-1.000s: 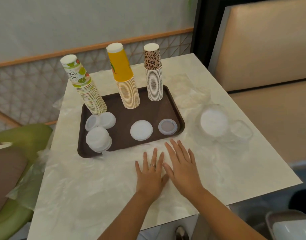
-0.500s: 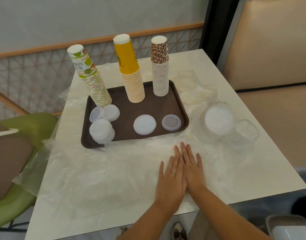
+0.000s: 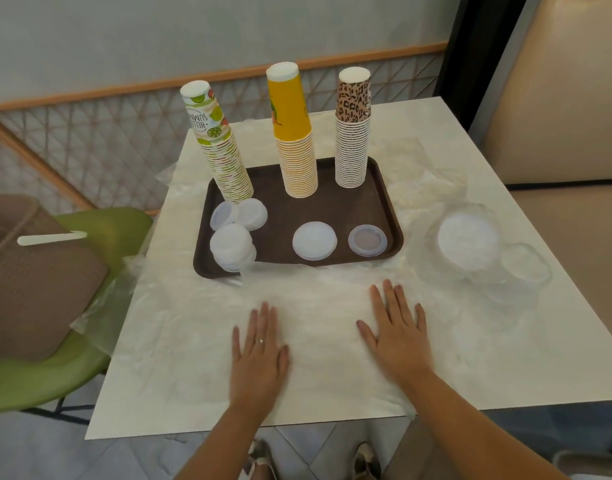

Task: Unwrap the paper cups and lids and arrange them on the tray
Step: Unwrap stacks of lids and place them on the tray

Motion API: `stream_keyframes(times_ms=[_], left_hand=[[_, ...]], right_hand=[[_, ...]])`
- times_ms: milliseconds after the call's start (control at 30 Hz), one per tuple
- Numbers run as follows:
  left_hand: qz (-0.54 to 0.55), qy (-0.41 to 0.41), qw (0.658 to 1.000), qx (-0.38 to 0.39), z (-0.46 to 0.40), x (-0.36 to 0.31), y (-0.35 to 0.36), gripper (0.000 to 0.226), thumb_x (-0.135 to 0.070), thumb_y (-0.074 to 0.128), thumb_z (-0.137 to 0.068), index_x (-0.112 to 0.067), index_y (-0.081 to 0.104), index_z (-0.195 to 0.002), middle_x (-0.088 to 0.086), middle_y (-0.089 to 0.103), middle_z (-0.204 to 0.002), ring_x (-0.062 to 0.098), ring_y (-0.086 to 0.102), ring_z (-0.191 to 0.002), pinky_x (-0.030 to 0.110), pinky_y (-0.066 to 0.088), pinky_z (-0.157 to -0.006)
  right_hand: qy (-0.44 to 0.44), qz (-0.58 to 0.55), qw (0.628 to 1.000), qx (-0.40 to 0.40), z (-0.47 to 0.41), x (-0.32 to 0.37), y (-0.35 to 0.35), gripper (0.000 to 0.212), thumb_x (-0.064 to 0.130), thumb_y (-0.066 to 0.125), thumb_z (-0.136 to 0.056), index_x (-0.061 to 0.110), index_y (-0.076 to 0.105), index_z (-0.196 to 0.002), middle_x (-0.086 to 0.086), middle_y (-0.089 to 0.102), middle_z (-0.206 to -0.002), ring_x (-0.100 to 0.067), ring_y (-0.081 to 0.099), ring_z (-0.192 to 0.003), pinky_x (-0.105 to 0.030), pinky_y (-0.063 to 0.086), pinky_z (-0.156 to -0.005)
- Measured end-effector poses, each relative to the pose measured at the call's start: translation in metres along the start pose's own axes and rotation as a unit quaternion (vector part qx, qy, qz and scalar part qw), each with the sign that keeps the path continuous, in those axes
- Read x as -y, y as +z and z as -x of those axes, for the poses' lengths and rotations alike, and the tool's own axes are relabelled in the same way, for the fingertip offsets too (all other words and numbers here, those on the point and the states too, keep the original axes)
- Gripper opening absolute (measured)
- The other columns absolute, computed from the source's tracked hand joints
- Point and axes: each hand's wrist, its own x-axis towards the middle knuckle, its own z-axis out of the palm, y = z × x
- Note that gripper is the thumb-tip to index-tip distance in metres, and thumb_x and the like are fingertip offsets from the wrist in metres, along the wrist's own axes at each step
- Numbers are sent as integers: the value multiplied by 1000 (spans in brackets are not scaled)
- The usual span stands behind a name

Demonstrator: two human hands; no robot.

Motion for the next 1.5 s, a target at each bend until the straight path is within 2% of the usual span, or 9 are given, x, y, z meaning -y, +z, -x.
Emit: stream_keyframes(times_ms=[133,233,367,733,867,967,1100,1267,1500], left_hand=[[114,-246,956,-112,-3,0,-14,74,-45,56,-86,-1,34,-140,21,39,-141,35,36,-127,49,25,-109],[179,-365,912,-55,-15,-4,-26,38,-37,65,-86,-6,59,-108,13,63,-102,37,55,-100,47,32,-97],[208,-319,919,-99,-20,5,-31,29,-21,53,-96,-12,42,-70,-7,38,-48,18,38,-45,38,35,-74],[-4,-250,967,-48,-21,54,-23,23,-23,66,-87,-11,58,-70,3,41,-43,28,45,-47,36,23,-67],[-61,-219,962,-149,-26,48,-24,12,-14,68,-84,-11,60,-92,8,58,-67,30,53,-67,40,32,-71],[-32,-54,972,-228,-34,2,-30,29,-20,51,-88,-16,57,-116,6,65,-109,23,51,-99,44,33,-91],[-8,127,992,-4,-37,-67,-8,50,-45,32,-94,-24,39,-139,1,48,-143,22,37,-134,51,26,-108],[-24,-30,984,173,-37,-50,5,63,-57,6,-97,-26,38,-142,3,41,-148,30,45,-131,55,41,-97],[-22,-120,983,136,-37,-3,-2,88,-71,-23,-74,-32,-6,-150,0,-12,-159,22,-6,-147,48,-1,-116]], right_hand=[[10,13,1000,6,0,1,-2,90,73,-24,-74,26,-11,-149,2,-17,-156,-16,-15,-144,-45,-2,-115],[11,20,1000,12,0,1,-3,90,73,-25,-73,26,-12,-149,0,-16,-158,-18,-14,-145,-46,-2,-116],[11,16,1000,8,0,1,-3,92,72,-25,-74,26,-7,-151,0,-13,-158,-18,-12,-146,-47,0,-116],[0,6,1000,-6,0,1,-5,91,71,-24,-75,28,-3,-151,2,-10,-159,-16,-10,-145,-48,2,-116],[1,7,1000,-17,-2,0,-3,86,70,-20,-79,28,0,-152,1,-6,-159,-16,-5,-146,-46,-2,-114],[4,16,1000,-16,-3,-1,-3,83,69,-13,-84,26,8,-152,-1,2,-160,-18,4,-147,-45,-3,-111],[22,9,1000,-5,-3,1,-2,74,64,6,-92,21,29,-148,-5,26,-155,-23,28,-141,-47,11,-107],[15,0,1000,-8,-5,-3,-5,73,62,6,-93,20,36,-145,-6,34,-152,-24,38,-136,-47,17,-105],[1,-8,1000,-10,-13,-15,-7,73,63,1,-92,24,28,-148,1,25,-156,-16,32,-140,-42,16,-110]])
